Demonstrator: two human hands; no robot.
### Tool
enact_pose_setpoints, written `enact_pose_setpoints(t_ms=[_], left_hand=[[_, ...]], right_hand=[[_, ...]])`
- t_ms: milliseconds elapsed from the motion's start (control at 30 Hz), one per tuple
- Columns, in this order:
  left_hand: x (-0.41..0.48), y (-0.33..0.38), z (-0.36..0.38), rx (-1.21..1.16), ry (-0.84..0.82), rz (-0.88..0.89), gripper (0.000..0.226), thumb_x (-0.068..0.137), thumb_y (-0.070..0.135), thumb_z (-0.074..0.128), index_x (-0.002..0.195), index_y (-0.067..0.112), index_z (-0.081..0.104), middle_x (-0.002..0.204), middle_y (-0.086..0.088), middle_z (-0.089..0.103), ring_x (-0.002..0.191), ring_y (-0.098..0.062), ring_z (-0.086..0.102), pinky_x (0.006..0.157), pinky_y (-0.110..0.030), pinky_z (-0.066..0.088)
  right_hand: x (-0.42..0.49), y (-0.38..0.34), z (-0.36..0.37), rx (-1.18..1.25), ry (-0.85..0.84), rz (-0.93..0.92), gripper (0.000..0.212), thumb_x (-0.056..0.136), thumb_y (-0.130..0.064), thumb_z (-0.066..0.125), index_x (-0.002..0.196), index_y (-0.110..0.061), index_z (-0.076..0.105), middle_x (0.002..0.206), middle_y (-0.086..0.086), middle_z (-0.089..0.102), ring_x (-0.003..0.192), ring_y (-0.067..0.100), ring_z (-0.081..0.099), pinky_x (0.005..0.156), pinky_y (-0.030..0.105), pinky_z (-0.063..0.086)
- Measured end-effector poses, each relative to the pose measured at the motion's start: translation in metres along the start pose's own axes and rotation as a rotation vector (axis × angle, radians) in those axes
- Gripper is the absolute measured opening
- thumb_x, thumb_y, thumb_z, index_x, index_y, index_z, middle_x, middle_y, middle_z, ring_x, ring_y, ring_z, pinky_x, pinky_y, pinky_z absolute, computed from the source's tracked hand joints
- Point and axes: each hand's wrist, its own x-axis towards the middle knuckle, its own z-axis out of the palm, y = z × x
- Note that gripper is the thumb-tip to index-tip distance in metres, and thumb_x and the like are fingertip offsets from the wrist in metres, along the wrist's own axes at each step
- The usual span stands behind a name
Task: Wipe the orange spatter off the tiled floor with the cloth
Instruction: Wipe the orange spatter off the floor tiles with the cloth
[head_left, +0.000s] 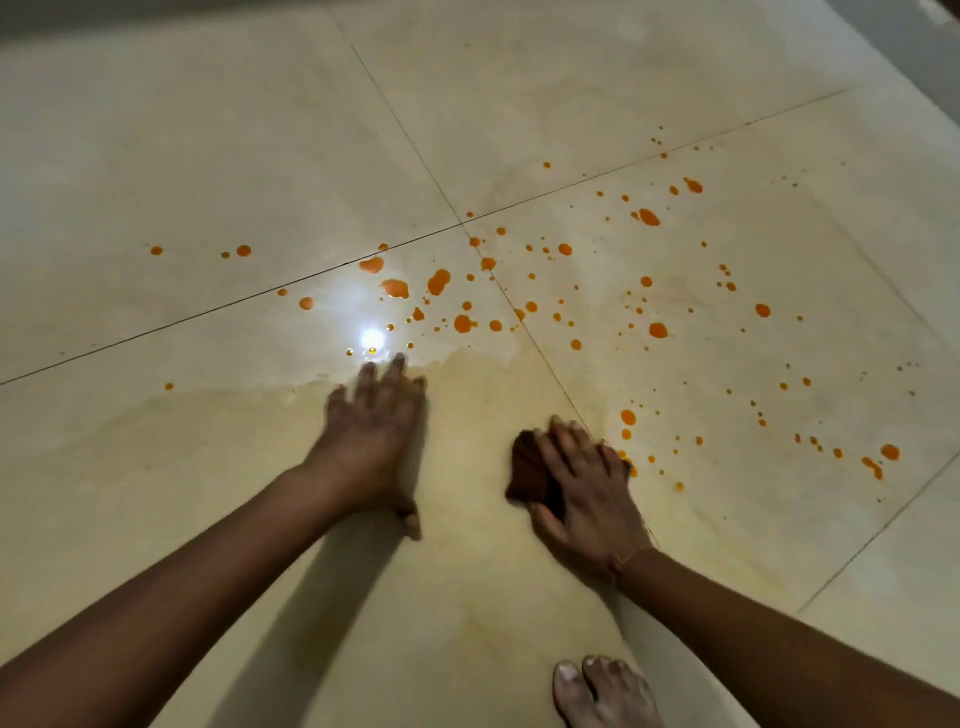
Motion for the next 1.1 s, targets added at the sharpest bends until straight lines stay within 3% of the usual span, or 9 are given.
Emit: enact_pose_setpoints(t_ms=[133,167,333,500,700,867,1000,1100], left_hand=[[0.028,0.056,-0.004,-0.093,0.023,0.156,0.147,0.049,0.061,0.085,0.152,0.022,-0.013,0.158,-0.007,-0.027,0.146,-0.036,-0.018,0.117,-0.058,0.006],[0.037,0.066,-0.003,-0.089,-0.001,0.157,0.148,0.048,0.061,0.086,0.152,0.022,-0.013,0.158,-0.007,-0.025,0.146,-0.037,-0.018,0.116,-0.059,0.006],[0.049,0.078,0.012,0.056,-0.073,0.106,0.155,0.046,0.059,0.087,0.150,0.019,-0.020,0.153,-0.011,-0.036,0.141,-0.042,-0.028,0.112,-0.064,-0.001],[0.052,0.089,0.008,0.135,-0.101,0.076,0.153,0.050,0.055,0.087,0.148,0.013,-0.022,0.152,-0.017,-0.035,0.141,-0.048,-0.022,0.112,-0.066,0.005],[0.057,0.099,0.004,0.178,-0.106,0.136,0.150,0.053,0.044,0.089,0.148,0.018,-0.024,0.152,-0.014,-0.036,0.142,-0.044,-0.023,0.112,-0.064,0.008],[0.064,0.100,0.010,0.198,-0.125,0.130,0.155,0.050,0.049,0.090,0.146,0.017,-0.028,0.151,-0.014,-0.038,0.140,-0.047,-0.025,0.110,-0.067,0.008],[0.058,0.098,0.007,0.194,-0.104,0.134,0.156,0.046,0.052,0.090,0.148,0.020,-0.024,0.153,-0.012,-0.034,0.143,-0.043,-0.022,0.113,-0.063,0.009],[0.051,0.090,0.007,0.158,-0.051,0.160,0.153,0.046,0.058,0.087,0.150,0.021,-0.019,0.156,-0.010,-0.031,0.144,-0.037,-0.021,0.116,-0.057,0.006]], right_hand=[[0.057,0.044,-0.016,0.008,0.085,0.483,0.075,0.091,-0.057,0.028,0.156,-0.022,0.012,0.163,0.008,0.010,0.149,0.026,0.007,0.118,0.052,0.010],[0.060,0.044,-0.018,0.011,0.110,0.527,0.075,0.092,-0.057,0.027,0.156,-0.021,0.012,0.163,0.008,0.010,0.149,0.027,0.006,0.118,0.053,0.011],[-0.023,0.035,-0.005,0.021,0.076,0.354,0.076,0.090,-0.054,0.031,0.156,-0.022,0.014,0.163,0.006,0.011,0.149,0.027,0.009,0.118,0.052,0.013],[0.041,0.067,-0.019,0.040,0.170,0.647,0.073,0.092,-0.056,0.026,0.154,-0.019,0.017,0.162,0.008,0.014,0.148,0.026,0.008,0.118,0.053,0.011],[-0.040,0.058,-0.003,0.052,0.125,0.459,0.075,0.089,-0.054,0.034,0.155,-0.021,0.019,0.162,0.006,0.017,0.148,0.027,0.013,0.116,0.052,0.016],[0.020,0.099,-0.017,0.076,0.212,0.777,0.073,0.093,-0.056,0.026,0.155,-0.019,0.015,0.162,0.008,0.015,0.148,0.027,0.009,0.118,0.054,0.011],[-0.050,0.061,-0.001,0.036,0.131,0.461,0.075,0.091,-0.056,0.031,0.156,-0.022,0.015,0.163,0.006,0.011,0.149,0.026,0.008,0.117,0.053,0.015],[-0.029,0.065,-0.002,0.041,0.137,0.529,0.075,0.090,-0.058,0.029,0.155,-0.020,0.020,0.162,0.007,0.015,0.148,0.027,0.012,0.116,0.054,0.017]])
